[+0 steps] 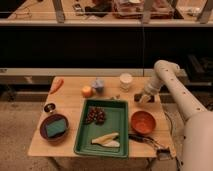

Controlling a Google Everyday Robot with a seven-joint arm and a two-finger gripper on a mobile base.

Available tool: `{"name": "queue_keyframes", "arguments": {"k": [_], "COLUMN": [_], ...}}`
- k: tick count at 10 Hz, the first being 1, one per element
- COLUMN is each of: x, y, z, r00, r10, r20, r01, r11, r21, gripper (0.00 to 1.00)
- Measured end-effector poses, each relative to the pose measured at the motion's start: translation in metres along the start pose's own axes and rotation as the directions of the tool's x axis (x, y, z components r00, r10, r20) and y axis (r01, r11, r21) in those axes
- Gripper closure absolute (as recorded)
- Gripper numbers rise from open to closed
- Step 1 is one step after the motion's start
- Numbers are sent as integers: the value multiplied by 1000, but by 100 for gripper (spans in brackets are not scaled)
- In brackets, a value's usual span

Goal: Wipe table surface with eraser

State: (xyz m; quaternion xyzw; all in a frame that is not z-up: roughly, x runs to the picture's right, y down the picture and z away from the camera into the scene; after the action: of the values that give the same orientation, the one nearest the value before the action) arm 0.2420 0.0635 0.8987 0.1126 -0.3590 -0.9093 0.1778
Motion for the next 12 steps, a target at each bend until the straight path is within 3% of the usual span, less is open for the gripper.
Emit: {"name": "queue_keyframes", "arguments": {"k": [2,3,4,5,7,10,11,12], "x": [-3,-6,-8,-12,-13,-13,-15,-17], "y": [4,6,8,8,10,11,15,18], "z": [0,-1,-2,-4,-7,-6,2,9], "r00": [983,953,904,863,810,806,778,765], "r10": [184,302,419,485,552,560,601,620], "r20": [-6,-28,-90,-141,-199,-192,-180,-175], "r01": [-184,-303,-424,-495,-567,-575,-620,-641], "r11": [983,952,904,868,824,818,781,761], "r21": [-27,-42,-48,-40,-23,-29,-74,-106], "gripper": [100,100,100,100,100,100,100,100]}}
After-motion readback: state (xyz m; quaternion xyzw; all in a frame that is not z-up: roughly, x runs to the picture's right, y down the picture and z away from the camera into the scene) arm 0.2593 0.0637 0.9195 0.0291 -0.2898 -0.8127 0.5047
